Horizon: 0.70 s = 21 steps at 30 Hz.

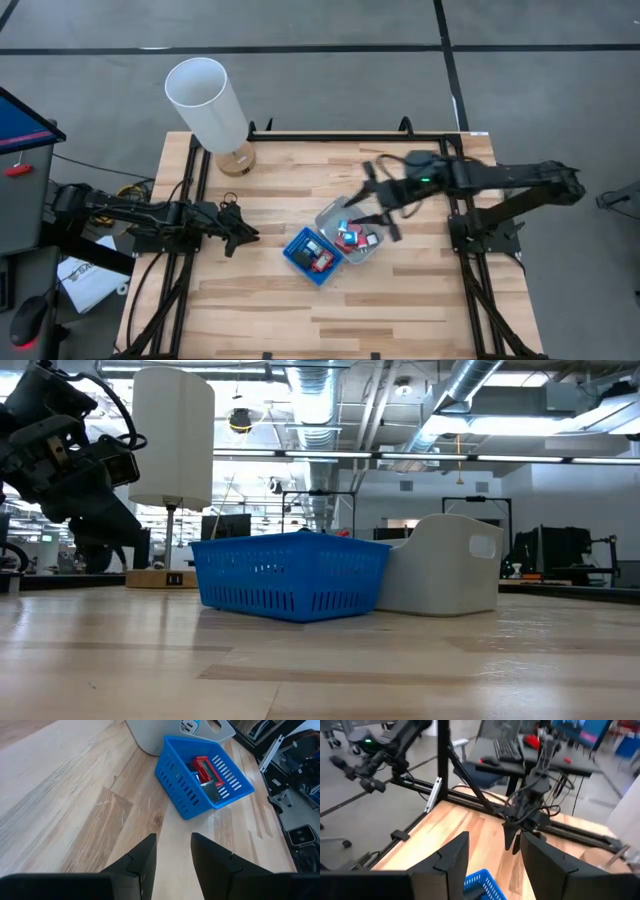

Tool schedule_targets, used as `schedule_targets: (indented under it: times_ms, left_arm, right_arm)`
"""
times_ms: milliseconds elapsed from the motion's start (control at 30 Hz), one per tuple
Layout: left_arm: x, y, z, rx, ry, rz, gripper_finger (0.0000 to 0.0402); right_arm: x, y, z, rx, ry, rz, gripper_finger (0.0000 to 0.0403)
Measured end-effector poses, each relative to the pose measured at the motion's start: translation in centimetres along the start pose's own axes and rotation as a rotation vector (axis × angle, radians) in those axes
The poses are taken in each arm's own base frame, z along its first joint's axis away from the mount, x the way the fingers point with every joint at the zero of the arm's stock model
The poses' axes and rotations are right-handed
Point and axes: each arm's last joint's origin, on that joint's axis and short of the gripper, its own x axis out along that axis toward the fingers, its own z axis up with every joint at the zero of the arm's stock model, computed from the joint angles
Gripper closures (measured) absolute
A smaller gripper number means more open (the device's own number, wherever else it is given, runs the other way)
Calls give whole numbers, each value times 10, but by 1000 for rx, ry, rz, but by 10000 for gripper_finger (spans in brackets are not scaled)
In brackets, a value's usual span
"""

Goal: Pick & Place Office items
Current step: Return to Home position

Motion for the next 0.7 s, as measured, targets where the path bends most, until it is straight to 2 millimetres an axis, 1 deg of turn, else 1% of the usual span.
schedule_targets:
  times_ms: [67,133,233,300,400,467,567,700]
  left_arm:
    - [0,0,0,0,0,0,284]
    - [0,0,0,0,0,0,284]
    - [0,0,0,0,0,0,284]
    - [0,0,0,0,0,0,284]
    - [0,0,0,0,0,0,284]
    - [0,0,0,0,0,0,284]
    - [0,0,0,0,0,0,284]
    - [0,0,0,0,0,0,284]
  right_arm:
    - [-20,4,-10,-17,-34,-14,232]
    - [-37,9,-28,0,-68,-38,232]
    - [-61,21,-59,55,-150,-86,232]
    - [-73,30,-85,95,-194,-124,232]
    - [-88,41,-122,166,-240,-194,232]
    - [-98,47,-141,199,-284,-236,232]
    - [-109,55,-167,218,-322,-267,232]
    - [-116,62,-197,220,-362,-306,232]
